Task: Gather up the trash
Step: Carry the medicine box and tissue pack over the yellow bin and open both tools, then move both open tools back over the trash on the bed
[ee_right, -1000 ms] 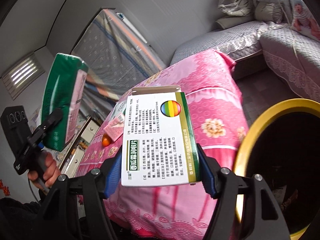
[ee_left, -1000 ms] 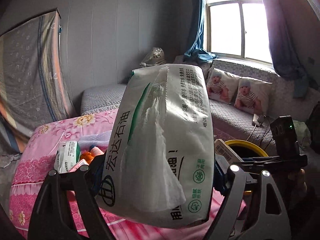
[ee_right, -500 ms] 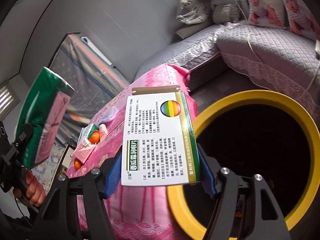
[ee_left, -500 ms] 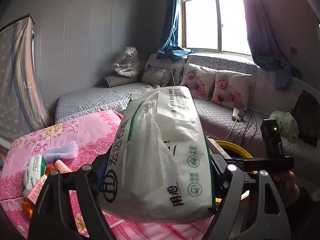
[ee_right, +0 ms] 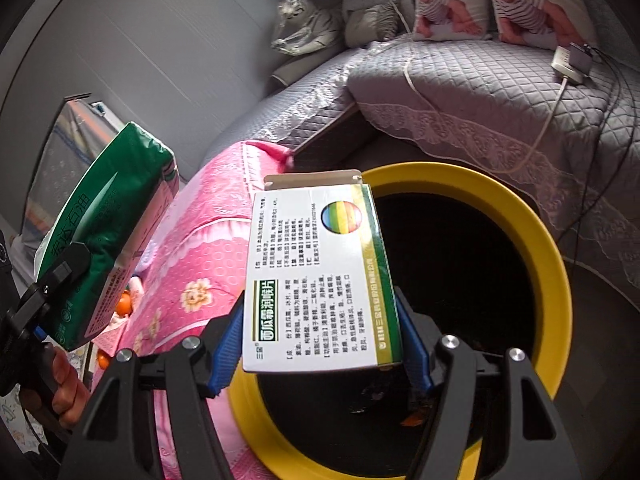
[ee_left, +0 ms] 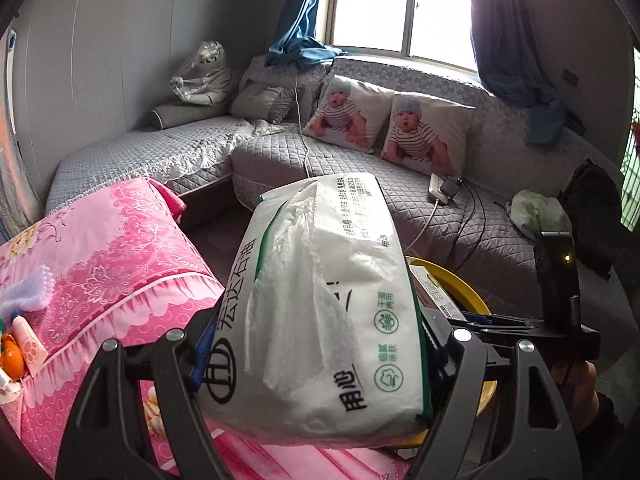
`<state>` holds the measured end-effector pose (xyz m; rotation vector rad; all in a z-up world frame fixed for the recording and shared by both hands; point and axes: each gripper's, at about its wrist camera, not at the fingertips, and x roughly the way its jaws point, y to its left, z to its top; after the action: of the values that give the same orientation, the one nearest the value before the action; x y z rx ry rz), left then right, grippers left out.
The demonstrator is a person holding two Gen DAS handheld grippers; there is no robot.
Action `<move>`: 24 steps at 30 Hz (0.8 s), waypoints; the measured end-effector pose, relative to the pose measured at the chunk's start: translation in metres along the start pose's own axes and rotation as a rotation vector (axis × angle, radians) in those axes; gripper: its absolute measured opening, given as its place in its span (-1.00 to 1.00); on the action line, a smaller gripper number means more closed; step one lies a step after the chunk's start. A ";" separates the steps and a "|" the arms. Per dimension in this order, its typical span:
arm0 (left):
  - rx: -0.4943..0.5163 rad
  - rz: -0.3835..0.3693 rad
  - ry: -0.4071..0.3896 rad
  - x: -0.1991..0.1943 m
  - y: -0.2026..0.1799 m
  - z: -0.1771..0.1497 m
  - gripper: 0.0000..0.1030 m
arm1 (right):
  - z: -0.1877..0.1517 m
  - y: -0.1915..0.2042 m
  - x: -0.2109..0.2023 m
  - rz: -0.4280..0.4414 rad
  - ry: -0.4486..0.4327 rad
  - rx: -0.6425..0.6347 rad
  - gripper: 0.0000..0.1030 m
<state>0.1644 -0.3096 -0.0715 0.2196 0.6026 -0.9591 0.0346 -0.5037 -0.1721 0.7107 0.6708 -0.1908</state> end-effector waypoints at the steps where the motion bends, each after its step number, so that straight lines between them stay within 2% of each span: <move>1: -0.004 -0.009 0.013 0.007 -0.002 -0.001 0.43 | -0.001 -0.003 0.001 -0.008 0.001 0.008 0.23; 10: -0.011 -0.050 0.055 0.040 -0.017 -0.007 0.45 | -0.001 -0.018 -0.001 -0.077 -0.017 0.051 0.25; 13: -0.045 -0.066 0.063 0.044 -0.014 -0.009 0.52 | 0.002 -0.024 -0.006 -0.125 -0.041 0.084 0.55; 14: -0.056 -0.071 0.057 0.044 -0.013 -0.010 0.54 | 0.002 -0.028 -0.009 -0.133 -0.057 0.103 0.56; 17: -0.056 -0.056 0.011 0.034 -0.011 -0.008 0.78 | 0.005 -0.036 -0.020 -0.153 -0.088 0.129 0.56; 20: -0.065 -0.034 -0.017 0.019 -0.006 -0.005 0.83 | 0.007 -0.039 -0.032 -0.165 -0.117 0.134 0.56; 24: -0.083 0.050 -0.099 -0.006 0.005 -0.002 0.84 | 0.006 -0.036 -0.036 -0.145 -0.125 0.120 0.56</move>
<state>0.1649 -0.3020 -0.0707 0.1122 0.5428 -0.8899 -0.0042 -0.5372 -0.1654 0.7590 0.5952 -0.4080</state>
